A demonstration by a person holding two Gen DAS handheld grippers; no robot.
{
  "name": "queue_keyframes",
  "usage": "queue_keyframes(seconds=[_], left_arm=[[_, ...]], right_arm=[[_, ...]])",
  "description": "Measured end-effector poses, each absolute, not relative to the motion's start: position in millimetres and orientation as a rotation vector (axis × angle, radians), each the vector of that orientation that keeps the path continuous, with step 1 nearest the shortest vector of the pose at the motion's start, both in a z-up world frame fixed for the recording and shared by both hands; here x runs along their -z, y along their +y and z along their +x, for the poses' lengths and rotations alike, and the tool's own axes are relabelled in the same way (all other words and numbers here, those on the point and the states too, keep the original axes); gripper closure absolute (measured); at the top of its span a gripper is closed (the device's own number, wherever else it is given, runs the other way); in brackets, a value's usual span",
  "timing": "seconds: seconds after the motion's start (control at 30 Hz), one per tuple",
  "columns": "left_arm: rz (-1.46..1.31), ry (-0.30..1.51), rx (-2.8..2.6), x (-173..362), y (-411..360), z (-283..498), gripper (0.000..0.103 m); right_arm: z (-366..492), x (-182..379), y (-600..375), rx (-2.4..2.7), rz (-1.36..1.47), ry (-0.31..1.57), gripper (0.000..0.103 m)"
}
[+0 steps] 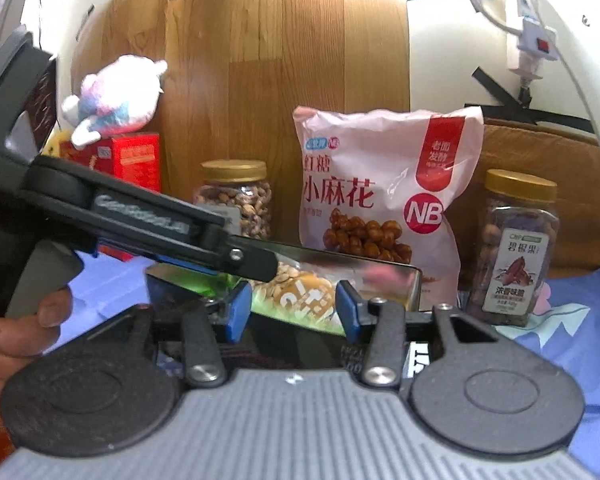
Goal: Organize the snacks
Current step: 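Move the left gripper back to the loose snacks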
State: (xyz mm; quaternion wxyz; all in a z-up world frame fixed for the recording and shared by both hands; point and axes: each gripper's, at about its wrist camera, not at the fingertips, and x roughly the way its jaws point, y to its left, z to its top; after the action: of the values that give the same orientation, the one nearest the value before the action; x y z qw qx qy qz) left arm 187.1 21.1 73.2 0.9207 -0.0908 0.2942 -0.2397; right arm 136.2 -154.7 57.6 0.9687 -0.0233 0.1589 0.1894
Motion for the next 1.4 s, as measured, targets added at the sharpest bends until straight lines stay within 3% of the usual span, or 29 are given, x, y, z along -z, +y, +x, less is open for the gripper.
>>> queue_keyframes(seconds=[0.07,0.43,0.9,1.4], left_arm=[[-0.19,0.587,0.5,-73.9,29.2,169.0,0.03],[-0.213,0.666,0.502,-39.4,73.4,90.1,0.03],[-0.296,0.694,0.313,-7.3,158.9,1.3,0.029],[-0.367,0.668,0.342,3.3,180.4,-11.5,0.028]], right_arm=[[121.7,-58.6,-157.5,-0.393,-0.02,0.31,0.046],[54.9,-39.9,-173.6,-0.427,0.043,0.439,0.035],[17.6,-26.1,-117.1,-0.762,-0.025,0.569,0.033],[13.8,-8.2,-75.9,-0.767,-0.138,0.64,0.031]])
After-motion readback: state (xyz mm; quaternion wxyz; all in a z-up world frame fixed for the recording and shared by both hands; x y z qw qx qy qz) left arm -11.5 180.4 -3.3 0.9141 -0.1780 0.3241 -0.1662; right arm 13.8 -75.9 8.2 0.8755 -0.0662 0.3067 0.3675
